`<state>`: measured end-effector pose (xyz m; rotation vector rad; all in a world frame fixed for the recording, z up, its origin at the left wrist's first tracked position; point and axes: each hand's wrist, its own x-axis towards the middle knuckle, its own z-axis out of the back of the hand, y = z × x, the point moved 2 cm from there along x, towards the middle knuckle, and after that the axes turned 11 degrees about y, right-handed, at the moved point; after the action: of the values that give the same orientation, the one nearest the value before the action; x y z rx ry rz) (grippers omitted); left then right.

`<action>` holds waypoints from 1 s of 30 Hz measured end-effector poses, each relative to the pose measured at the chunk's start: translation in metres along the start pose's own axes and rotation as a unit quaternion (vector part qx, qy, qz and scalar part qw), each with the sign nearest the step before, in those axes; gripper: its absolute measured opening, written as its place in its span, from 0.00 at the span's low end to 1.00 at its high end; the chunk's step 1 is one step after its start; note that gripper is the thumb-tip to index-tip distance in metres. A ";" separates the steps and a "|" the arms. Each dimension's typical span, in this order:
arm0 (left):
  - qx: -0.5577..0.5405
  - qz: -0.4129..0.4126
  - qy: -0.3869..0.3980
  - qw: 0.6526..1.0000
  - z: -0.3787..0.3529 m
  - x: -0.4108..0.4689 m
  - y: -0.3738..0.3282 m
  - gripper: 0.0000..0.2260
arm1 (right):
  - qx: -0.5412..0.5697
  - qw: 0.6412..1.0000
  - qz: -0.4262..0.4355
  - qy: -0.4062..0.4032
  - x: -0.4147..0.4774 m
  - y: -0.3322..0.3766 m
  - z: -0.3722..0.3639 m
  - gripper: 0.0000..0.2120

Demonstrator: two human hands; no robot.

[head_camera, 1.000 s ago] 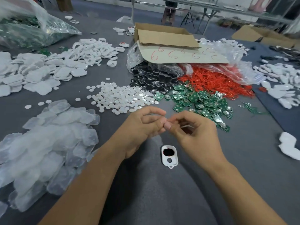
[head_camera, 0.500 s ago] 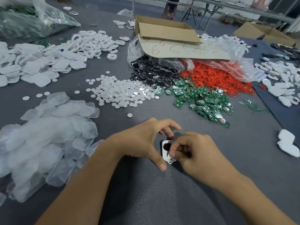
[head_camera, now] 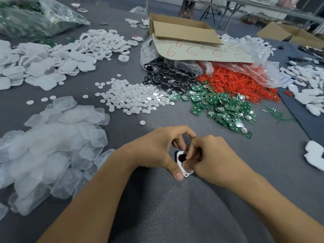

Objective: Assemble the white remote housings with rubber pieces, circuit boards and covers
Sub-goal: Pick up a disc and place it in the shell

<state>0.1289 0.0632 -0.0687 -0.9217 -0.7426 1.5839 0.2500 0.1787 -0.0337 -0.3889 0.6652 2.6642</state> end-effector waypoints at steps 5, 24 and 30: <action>-0.016 -0.014 0.004 1.000 0.000 0.000 -0.001 0.39 | -0.062 0.995 0.071 -0.026 0.000 0.005 -0.001 0.07; 0.002 0.018 0.031 0.999 0.001 -0.005 -0.003 0.38 | 0.227 0.943 0.068 -0.235 -0.021 -0.016 -0.015 0.13; -0.043 0.030 -0.181 0.982 0.043 -0.058 -0.005 0.21 | 0.273 0.925 0.112 -0.241 -0.002 0.045 -0.036 0.08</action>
<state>0.0994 0.0081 -0.0328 -0.7284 -1.0522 1.8091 0.2394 0.1236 -0.0458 0.5042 1.2787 2.4664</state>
